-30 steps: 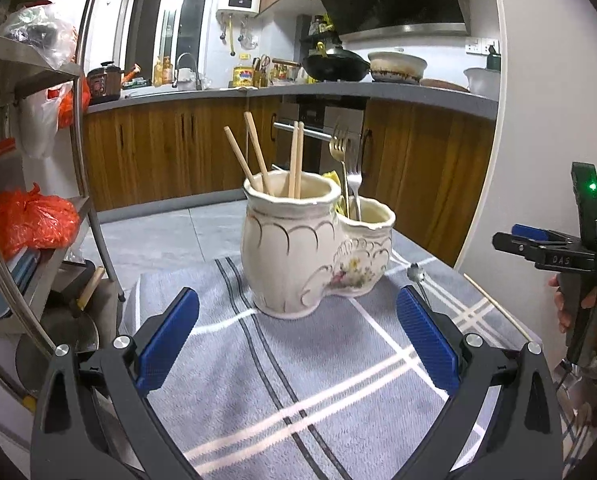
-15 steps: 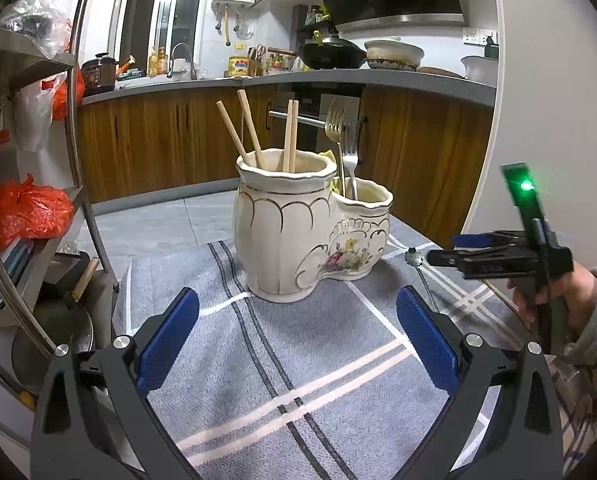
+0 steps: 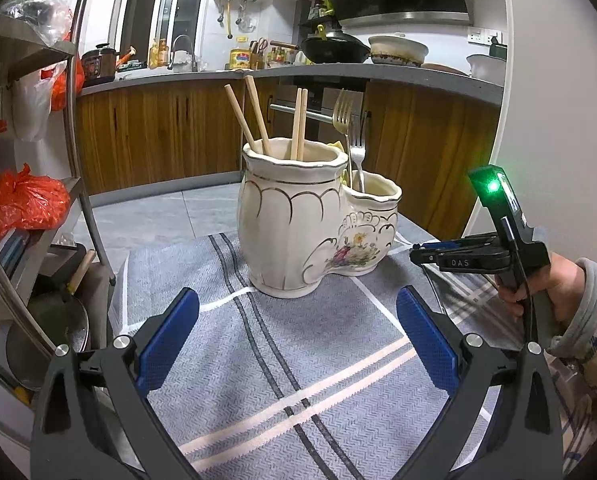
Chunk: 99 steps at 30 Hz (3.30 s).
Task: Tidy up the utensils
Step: 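Grasp the silver spoon by its handle with the right tool, then grasp the last wooden chopstick with the left tool while the right tool holds the spoon, then lower spoon into smaller pot with right tool while left inserts chopstick into larger pot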
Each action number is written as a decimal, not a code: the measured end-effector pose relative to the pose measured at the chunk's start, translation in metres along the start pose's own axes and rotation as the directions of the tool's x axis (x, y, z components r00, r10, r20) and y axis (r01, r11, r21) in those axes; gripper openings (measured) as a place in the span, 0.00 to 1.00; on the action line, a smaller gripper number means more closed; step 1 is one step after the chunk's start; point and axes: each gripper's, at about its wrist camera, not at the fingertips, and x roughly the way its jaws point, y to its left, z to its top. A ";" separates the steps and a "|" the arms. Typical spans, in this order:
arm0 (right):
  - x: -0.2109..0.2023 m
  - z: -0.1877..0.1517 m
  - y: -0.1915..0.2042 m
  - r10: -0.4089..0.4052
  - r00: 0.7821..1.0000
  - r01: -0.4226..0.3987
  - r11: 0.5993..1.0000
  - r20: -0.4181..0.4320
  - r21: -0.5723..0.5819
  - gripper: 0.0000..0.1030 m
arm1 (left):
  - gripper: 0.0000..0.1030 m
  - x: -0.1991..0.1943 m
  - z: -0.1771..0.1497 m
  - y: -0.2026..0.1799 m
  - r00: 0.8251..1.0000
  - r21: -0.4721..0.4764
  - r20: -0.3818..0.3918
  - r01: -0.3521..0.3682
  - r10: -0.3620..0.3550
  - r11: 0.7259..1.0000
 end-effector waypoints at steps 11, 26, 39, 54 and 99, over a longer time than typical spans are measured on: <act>-0.036 -0.002 0.000 0.007 0.994 -0.007 1.000 0.109 0.000 0.02 | 0.95 -0.003 0.002 -0.002 1.000 0.001 0.008 0.007 -0.007 1.000; -0.137 -0.019 -0.019 0.039 0.944 -0.053 0.998 0.328 0.034 0.02 | 0.95 -0.002 0.009 -0.046 0.998 0.081 0.006 0.061 -0.062 0.995; -0.225 -0.022 -0.047 -0.145 0.818 0.127 0.989 0.556 0.070 0.02 | 0.94 0.035 0.008 -0.148 0.988 0.127 -0.086 0.135 -0.125 0.983; -0.243 -0.006 -0.050 -0.128 0.748 0.148 0.989 0.652 0.025 0.02 | 0.63 0.073 -0.017 -0.226 0.964 -0.010 -0.210 0.166 -0.164 0.986; -0.222 0.013 0.003 -0.027 0.765 0.097 0.993 0.644 -0.072 0.02 | 0.04 0.033 -0.020 -0.146 0.976 0.178 -0.196 0.127 -0.091 0.976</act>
